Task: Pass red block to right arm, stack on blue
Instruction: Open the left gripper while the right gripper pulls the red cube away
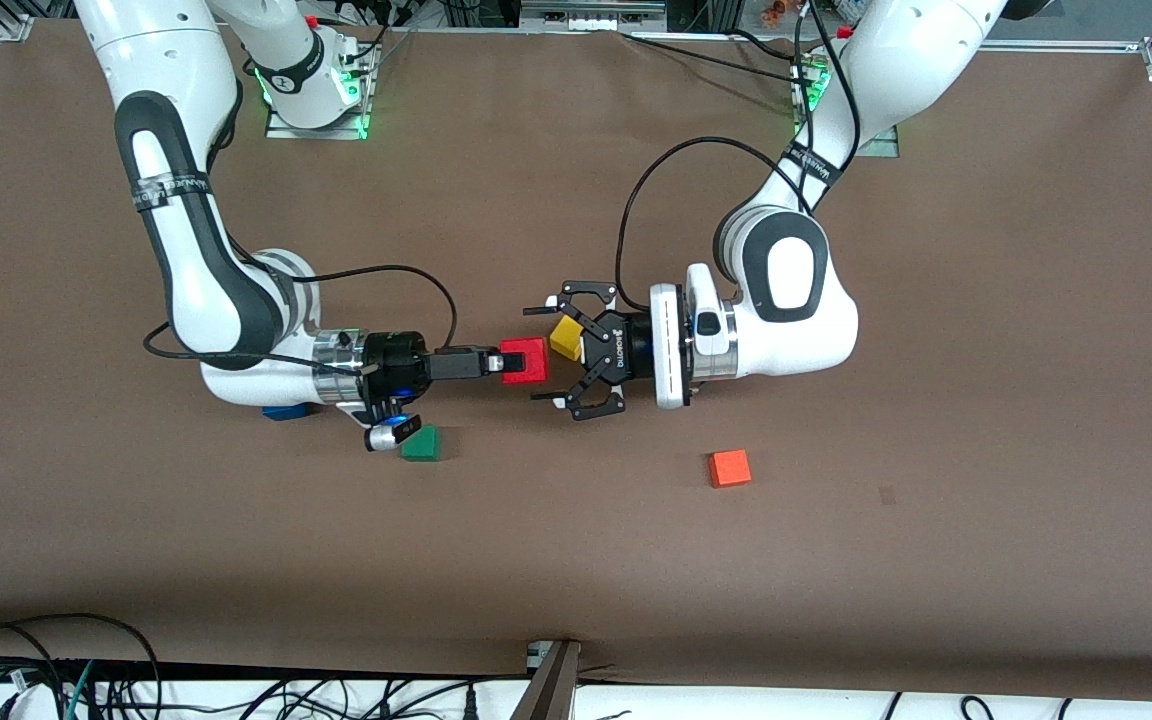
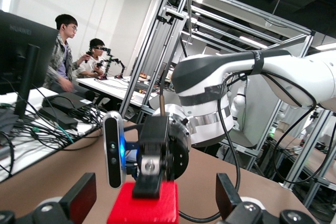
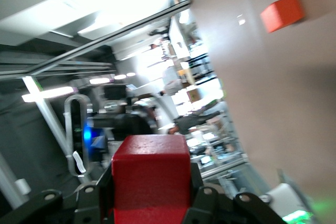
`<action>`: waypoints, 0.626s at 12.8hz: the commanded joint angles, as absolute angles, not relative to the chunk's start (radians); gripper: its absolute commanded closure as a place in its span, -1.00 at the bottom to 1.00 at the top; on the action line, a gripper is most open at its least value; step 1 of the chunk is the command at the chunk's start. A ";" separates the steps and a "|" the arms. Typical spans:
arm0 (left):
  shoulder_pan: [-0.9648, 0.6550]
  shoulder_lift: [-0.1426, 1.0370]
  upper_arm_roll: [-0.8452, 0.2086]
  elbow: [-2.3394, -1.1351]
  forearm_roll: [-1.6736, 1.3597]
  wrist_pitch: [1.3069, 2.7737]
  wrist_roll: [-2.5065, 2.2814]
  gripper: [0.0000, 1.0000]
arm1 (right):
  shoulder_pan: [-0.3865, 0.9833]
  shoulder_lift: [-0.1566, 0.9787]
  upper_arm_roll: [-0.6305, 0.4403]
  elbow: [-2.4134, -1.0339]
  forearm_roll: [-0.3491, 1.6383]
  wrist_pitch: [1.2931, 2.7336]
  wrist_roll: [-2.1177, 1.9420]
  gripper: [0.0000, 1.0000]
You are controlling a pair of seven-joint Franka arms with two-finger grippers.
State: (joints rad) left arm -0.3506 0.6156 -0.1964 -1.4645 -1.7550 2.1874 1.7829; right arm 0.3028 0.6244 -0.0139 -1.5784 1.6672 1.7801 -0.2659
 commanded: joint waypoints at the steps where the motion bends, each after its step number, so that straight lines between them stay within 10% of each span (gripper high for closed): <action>1: -0.342 0.532 -0.180 -1.516 -1.776 2.210 1.725 -1.00 | 0.298 0.589 -0.075 -1.595 1.547 1.769 -0.281 0.72; 8: -0.206 0.466 -0.181 -1.508 -1.265 2.053 1.346 -1.00 | 0.299 0.569 -0.204 -1.526 0.891 1.778 -0.293 0.76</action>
